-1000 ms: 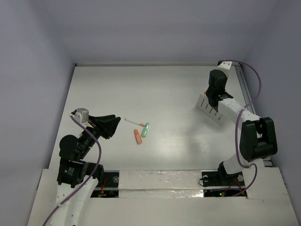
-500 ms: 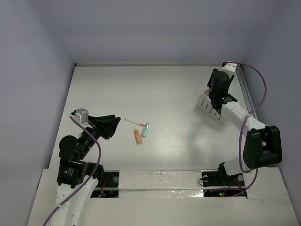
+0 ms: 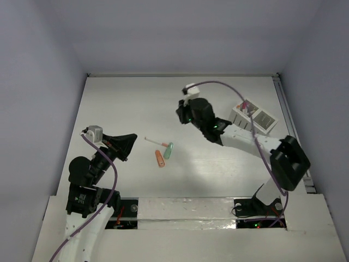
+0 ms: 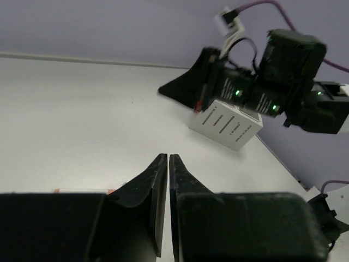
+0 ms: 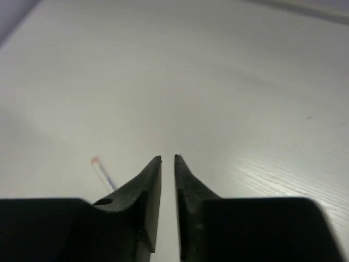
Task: Sort the stationery into containers
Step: Place the pen in the storage box, then pick up the pen from the center of the board.
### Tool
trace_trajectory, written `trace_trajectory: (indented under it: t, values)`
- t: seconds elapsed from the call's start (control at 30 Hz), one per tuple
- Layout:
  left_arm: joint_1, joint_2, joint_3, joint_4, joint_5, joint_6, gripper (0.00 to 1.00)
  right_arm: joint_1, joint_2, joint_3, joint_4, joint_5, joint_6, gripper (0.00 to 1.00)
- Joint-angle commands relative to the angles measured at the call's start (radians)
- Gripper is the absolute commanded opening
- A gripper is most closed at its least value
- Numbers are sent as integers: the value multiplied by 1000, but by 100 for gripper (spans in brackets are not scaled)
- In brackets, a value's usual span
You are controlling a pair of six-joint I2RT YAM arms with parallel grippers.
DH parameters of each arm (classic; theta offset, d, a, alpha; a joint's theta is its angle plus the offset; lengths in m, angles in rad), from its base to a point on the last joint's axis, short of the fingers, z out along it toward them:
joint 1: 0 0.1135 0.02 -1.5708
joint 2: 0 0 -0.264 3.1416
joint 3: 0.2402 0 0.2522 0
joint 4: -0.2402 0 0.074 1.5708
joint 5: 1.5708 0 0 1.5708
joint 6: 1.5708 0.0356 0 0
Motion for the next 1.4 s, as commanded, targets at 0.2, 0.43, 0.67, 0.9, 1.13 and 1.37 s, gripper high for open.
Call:
trace_trajectory:
  t: [0.2, 0.43, 0.67, 0.9, 1.13, 1.37]
  values:
    - [-5, 24, 27, 39, -3, 4, 7, 169, 415, 362, -250, -211, -135, 79]
    - [-5, 18, 25, 44, 5, 4, 12, 198, 549, 454, -353, -335, -184, 69]
    - [-5, 10, 25, 44, 2, 2, 12, 220, 685, 591, -479, -309, -239, 65]
    - [-5, 10, 24, 42, -1, 4, 13, 229, 770, 645, -482, -213, -251, 41]
    - [-5, 8, 25, 42, -1, 2, 13, 229, 808, 683, -462, -90, -302, 0]
    - [-5, 5, 27, 39, -9, 6, 13, 133, 664, 596, -189, 46, -207, 0]
